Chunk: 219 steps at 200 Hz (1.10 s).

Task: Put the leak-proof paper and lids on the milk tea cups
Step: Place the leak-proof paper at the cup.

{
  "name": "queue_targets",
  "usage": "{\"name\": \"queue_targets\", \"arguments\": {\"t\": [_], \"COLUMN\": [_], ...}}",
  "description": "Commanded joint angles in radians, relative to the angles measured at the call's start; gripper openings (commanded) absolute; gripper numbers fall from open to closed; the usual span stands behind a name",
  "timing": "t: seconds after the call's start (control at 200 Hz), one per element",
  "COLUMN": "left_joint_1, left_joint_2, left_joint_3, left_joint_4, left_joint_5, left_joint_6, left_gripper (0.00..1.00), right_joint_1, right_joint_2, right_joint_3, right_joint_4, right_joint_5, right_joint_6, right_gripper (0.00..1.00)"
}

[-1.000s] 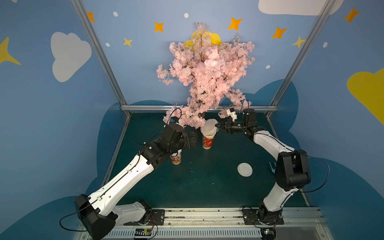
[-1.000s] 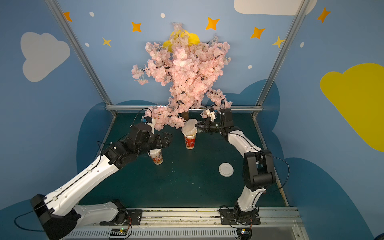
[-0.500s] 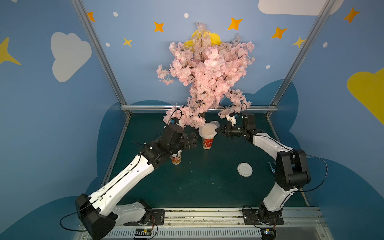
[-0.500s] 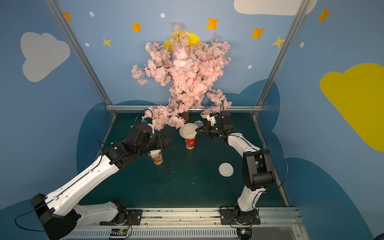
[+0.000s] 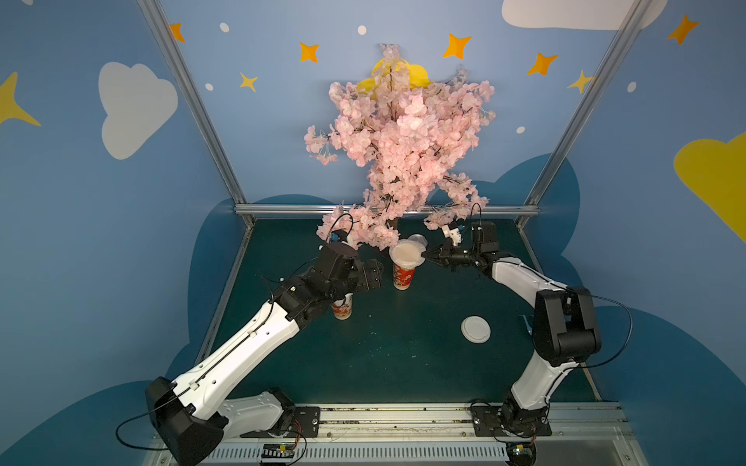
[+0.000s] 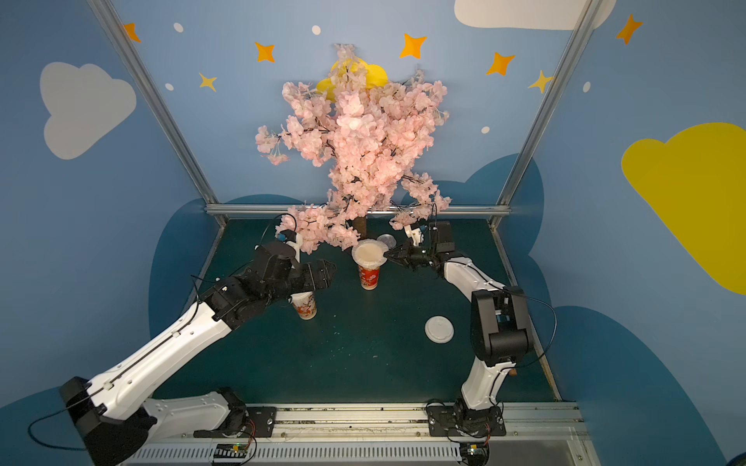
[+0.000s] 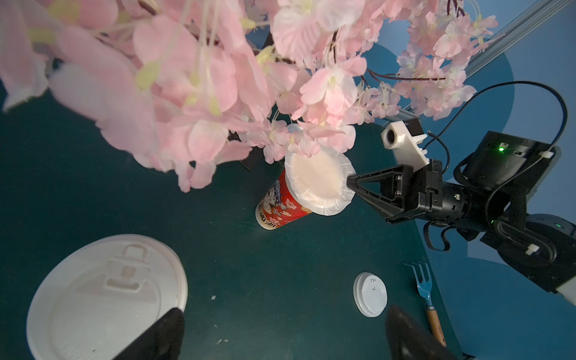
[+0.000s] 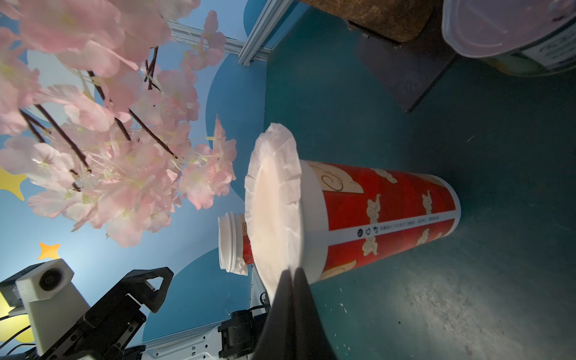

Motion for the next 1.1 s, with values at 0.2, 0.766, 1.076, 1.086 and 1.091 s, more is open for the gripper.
{"name": "queue_targets", "arguments": {"t": [0.2, 0.766, 1.076, 1.086, 1.091], "left_joint_1": [0.003, 0.002, 0.002, 0.003, 0.003], "left_joint_2": [-0.012, -0.009, 0.016, 0.018, 0.018], "left_joint_3": [-0.006, -0.006, 0.018, 0.019, 0.019], "left_joint_4": [0.011, 0.011, 0.008, 0.006, 0.007], "left_joint_5": [0.008, 0.023, 0.098, 0.102, 0.104], "left_joint_6": [-0.007, -0.003, 0.047, 0.048, 0.048], "left_gripper": [1.00, 1.00, 1.00, 1.00, 1.00], "right_joint_1": [0.000, -0.009, -0.016, -0.017, -0.017], "right_joint_2": [0.007, -0.028, -0.207, -0.219, -0.225], "right_joint_3": [-0.001, 0.005, -0.067, -0.072, -0.074], "right_joint_4": [-0.017, -0.097, -0.319, -0.331, -0.337], "right_joint_5": [0.003, 0.057, 0.276, 0.292, 0.300], "right_joint_6": [-0.021, -0.062, -0.188, -0.195, -0.198], "right_gripper": [0.07, 0.52, 0.59, 0.59, 0.59]}}
